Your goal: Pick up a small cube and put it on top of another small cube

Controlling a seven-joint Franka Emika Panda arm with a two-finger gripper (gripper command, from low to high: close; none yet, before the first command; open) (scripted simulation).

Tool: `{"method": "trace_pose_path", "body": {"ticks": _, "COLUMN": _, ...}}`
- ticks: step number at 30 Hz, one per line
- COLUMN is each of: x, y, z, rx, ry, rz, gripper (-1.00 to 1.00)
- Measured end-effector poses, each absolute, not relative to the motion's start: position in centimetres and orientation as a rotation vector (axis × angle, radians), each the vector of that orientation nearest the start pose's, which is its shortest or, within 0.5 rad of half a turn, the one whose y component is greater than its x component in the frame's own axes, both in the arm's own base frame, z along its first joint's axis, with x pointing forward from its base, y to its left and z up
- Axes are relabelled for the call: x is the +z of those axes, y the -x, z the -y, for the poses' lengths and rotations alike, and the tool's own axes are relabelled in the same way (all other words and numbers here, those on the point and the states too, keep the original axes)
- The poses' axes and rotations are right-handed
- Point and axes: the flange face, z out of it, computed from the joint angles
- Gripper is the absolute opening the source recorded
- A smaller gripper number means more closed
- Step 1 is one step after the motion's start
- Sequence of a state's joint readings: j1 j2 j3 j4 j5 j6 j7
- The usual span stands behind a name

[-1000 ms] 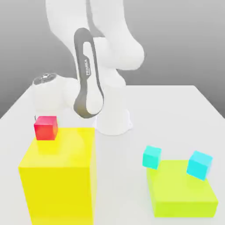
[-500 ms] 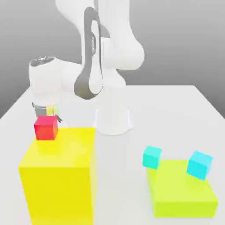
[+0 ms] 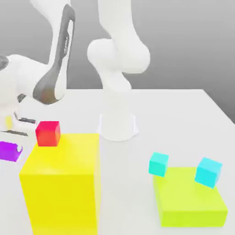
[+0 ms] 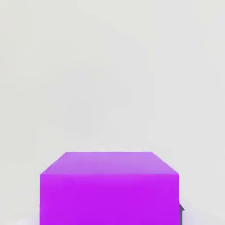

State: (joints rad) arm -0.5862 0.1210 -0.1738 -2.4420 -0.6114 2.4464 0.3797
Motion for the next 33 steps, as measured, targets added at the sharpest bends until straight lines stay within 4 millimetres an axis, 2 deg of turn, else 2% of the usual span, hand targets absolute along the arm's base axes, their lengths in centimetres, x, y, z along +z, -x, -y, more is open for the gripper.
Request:
{"method": "trace_pose_path", "body": {"ticks": 3, "x": 27.2, "y": -37.6, "z": 33.9, "rx": 0.417, "ry": 3.487, "rz": -0.792, "gripper": -1.00}}
{"method": "trace_pose_path", "body": {"ticks": 4, "x": 28.3, "y": -39.3, "z": 33.1, "rx": 0.413, "ry": 3.534, "rz": -0.698, "gripper": -1.00}}
{"method": "trace_pose_path", "body": {"ticks": 5, "x": 29.7, "y": -41.6, "z": 31.3, "rx": 0.379, "ry": 3.573, "rz": -0.603, "gripper": -1.00}}
{"method": "trace_pose_path", "body": {"ticks": 7, "x": 32.6, "y": -46.4, "z": 25.6, "rx": 0.269, "ry": 3.635, "rz": -0.391, "gripper": -1.00}}
{"method": "trace_pose_path", "body": {"ticks": 8, "x": 33.8, "y": -47.9, "z": 22.9, "rx": 0.210, "ry": 3.640, "rz": -0.344, "gripper": -1.00}}
{"method": "trace_pose_path", "body": {"ticks": 11, "x": 35.0, "y": -48.9, "z": 17.8, "rx": 0.078, "ry": 3.568, "rz": -0.462, "gripper": -1.00}}
{"method": "trace_pose_path", "body": {"ticks": 16, "x": 36.0, "y": -48.6, "z": 9.7, "rx": -0.065, "ry": 3.391, "rz": -0.726, "gripper": -1.00}}
{"method": "trace_pose_path", "body": {"ticks": 21, "x": 36.9, "y": -46.9, "z": 2.8, "rx": -0.124, "ry": 3.196, "rz": -0.998, "gripper": -1.00}}
{"method": "trace_pose_path", "body": {"ticks": 28, "x": 37.6, "y": -43.0, "z": -6.6, "rx": -0.132, "ry": 2.941, "rz": -1.319, "gripper": -1.00}}
{"method": "trace_pose_path", "body": {"ticks": 31, "x": 37.6, "y": -40.8, "z": -10.1, "rx": -0.121, "ry": 2.836, "rz": -1.455, "gripper": -1.00}}
{"method": "trace_pose_path", "body": {"ticks": 33, "x": 37.2, "y": -39.3, "z": -11.7, "rx": -0.107, "ry": 2.758, "rz": -1.562, "gripper": -1.00}}
